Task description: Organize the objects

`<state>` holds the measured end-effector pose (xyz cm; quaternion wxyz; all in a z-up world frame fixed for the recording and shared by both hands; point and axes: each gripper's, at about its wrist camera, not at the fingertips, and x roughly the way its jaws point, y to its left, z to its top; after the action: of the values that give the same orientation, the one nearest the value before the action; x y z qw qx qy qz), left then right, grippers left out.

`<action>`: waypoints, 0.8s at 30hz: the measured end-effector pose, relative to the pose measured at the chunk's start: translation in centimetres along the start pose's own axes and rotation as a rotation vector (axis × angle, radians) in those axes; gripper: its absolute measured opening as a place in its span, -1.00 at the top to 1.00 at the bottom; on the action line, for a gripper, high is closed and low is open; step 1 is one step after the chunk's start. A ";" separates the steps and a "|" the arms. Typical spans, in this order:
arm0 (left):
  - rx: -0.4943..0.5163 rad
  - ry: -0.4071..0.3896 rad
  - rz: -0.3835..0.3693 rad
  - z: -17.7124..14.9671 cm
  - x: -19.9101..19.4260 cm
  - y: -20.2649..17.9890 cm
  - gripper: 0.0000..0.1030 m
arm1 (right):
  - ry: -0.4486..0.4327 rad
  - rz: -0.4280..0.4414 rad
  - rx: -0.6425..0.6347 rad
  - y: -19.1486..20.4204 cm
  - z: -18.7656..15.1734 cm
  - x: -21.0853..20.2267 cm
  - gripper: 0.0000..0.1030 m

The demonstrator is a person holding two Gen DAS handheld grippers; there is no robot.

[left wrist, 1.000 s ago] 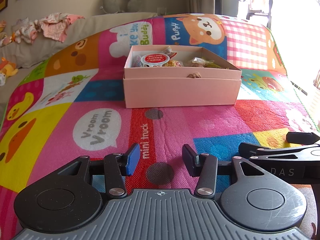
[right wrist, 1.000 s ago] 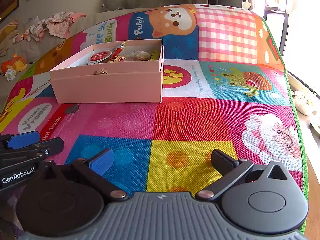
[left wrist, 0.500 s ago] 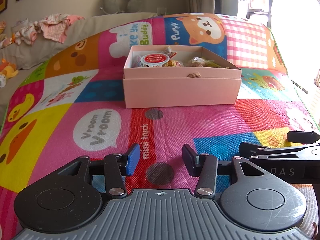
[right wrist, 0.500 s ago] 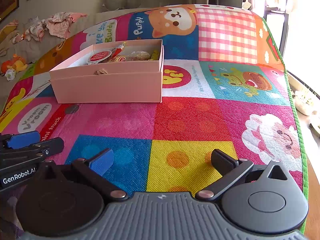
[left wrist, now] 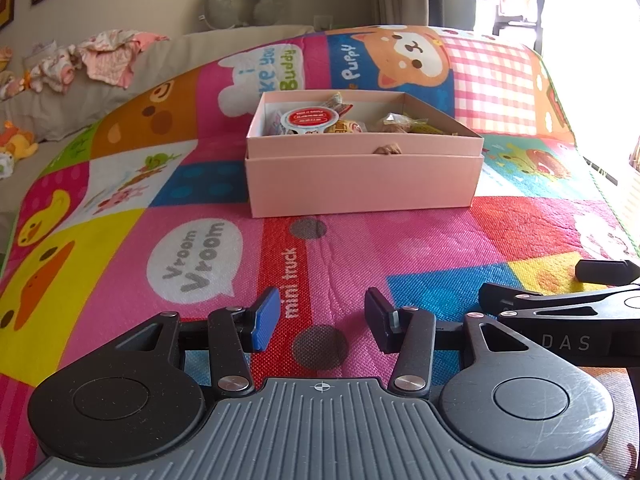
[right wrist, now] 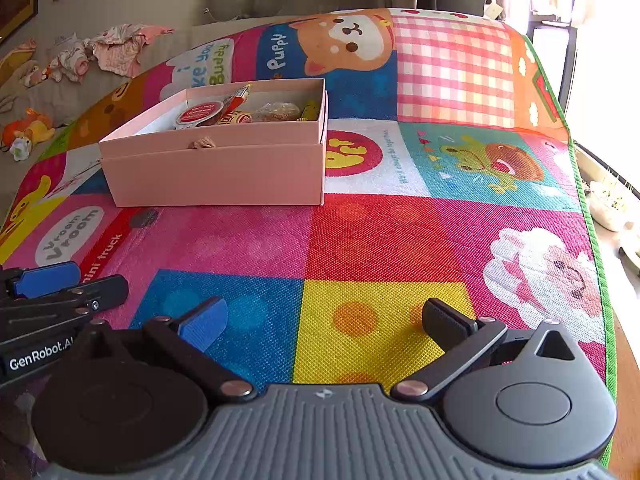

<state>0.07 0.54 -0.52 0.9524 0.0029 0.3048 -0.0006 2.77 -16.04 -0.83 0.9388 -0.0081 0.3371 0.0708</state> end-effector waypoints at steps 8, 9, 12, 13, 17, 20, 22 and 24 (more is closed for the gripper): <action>0.000 0.000 0.000 0.0 0.0 0.1 0.00 | 0.000 0.000 0.000 0.0 0.0 0.0 -1.00; -0.001 0.000 -0.001 0.0 0.0 0.0 0.00 | 0.000 0.000 0.000 0.0 0.0 0.0 -1.00; 0.000 0.000 0.000 0.0 0.0 0.0 0.00 | 0.000 0.000 0.000 0.0 0.0 0.0 -1.00; 0.000 0.000 0.000 0.0 0.0 0.1 0.00 | 0.000 0.000 0.000 0.0 0.0 0.0 -1.00; -0.002 0.000 -0.002 0.0 0.0 0.1 0.00 | 0.000 -0.001 0.000 0.0 0.0 0.0 -1.00; -0.006 0.000 -0.005 0.0 0.0 0.1 0.00 | 0.000 0.000 0.000 0.0 0.0 0.0 -1.00; -0.006 0.000 -0.005 0.0 0.0 0.1 0.00 | 0.000 0.000 0.000 0.0 0.0 0.0 -1.00; 0.001 0.000 0.000 0.0 0.0 -0.2 0.00 | 0.000 0.000 0.000 0.0 0.0 0.0 -1.00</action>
<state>0.08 0.35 -0.51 0.9524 0.0033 0.3048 -0.0006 2.76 -16.04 -0.80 0.9388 -0.0082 0.3371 0.0707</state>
